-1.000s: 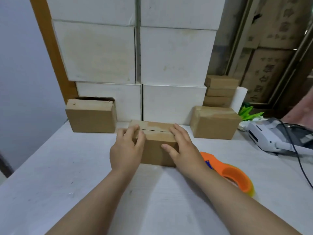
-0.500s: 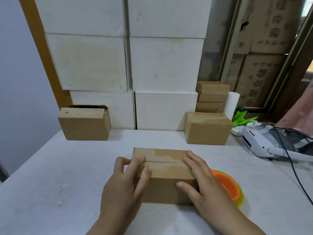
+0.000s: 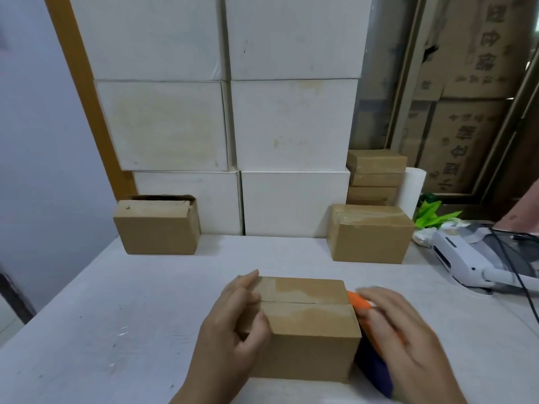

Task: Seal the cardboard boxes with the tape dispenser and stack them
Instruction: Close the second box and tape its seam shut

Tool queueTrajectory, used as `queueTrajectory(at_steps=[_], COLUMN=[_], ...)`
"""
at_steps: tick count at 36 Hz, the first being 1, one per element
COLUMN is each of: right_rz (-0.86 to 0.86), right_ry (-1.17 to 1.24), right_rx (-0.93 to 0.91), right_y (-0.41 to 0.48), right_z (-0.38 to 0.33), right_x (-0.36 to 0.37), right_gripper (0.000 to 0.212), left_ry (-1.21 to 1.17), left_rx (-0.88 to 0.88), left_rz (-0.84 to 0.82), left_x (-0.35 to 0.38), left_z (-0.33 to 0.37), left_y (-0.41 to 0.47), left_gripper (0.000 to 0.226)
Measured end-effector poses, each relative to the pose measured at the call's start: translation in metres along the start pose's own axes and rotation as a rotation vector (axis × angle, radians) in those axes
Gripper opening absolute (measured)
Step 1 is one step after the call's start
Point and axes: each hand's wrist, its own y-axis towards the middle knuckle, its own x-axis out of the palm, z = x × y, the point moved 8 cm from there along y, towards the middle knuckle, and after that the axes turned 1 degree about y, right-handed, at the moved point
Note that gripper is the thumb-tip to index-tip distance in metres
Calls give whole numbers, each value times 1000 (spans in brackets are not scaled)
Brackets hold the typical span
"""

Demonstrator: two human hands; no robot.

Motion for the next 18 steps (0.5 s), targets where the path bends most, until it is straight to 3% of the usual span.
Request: queueTrajectory(at_steps=[2, 4, 7, 10, 12, 15, 18], right_rz=[87, -120, -399, -391, -383, -295, -42], right_ry=[-215, -444, -595, -643, -695, -666, -141], right_rx=[64, 191, 263, 199, 196, 278, 400], right_y=[0, 0, -7, -9, -12, -6, 19], right_z=[17, 32, 32, 25, 29, 29, 24], right_x=[-12, 0, 16, 20, 25, 14, -19], right_gripper=[16, 13, 42, 76, 85, 70, 38], left_ry=[-14, -26, -58, -142, -211, -293, -357], left_rx=[-7, -21, -31, -81, -134, -195, -254], left_rz=[8, 11, 26, 54, 56, 76, 88], left_x=[1, 2, 2, 2, 4, 6, 8], left_z=[-2, -3, -1, 0, -4, -12, -18], left_y=[1, 2, 3, 4, 3, 1, 2], left_gripper=[33, 32, 25, 19, 22, 15, 13])
